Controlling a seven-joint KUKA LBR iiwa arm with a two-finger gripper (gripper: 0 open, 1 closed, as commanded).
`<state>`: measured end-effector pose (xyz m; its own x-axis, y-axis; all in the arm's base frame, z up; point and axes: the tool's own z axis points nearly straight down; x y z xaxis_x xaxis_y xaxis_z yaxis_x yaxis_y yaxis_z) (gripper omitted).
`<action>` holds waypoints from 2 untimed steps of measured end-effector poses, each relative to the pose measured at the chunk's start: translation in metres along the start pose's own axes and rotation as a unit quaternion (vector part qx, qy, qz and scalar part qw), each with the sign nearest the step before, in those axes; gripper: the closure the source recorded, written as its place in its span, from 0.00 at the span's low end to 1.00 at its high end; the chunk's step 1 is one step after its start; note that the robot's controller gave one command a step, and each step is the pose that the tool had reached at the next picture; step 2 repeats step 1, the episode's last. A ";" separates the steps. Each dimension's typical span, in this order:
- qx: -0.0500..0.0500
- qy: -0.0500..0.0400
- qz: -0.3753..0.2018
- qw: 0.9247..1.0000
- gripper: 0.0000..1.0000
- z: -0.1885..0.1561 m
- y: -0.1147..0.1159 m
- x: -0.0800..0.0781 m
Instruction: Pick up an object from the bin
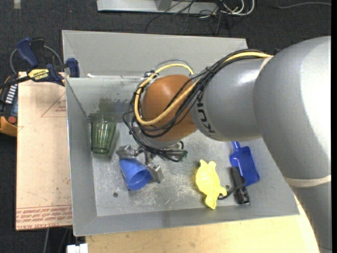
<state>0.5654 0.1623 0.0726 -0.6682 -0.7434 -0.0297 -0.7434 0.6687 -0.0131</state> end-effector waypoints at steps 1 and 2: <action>0.000 0.000 0.000 1.000 1.00 0.000 0.000 0.000; 0.000 0.000 0.000 1.000 1.00 0.000 0.000 0.000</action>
Offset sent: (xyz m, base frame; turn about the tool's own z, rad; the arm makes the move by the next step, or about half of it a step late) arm 0.0000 0.0000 0.0000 0.0000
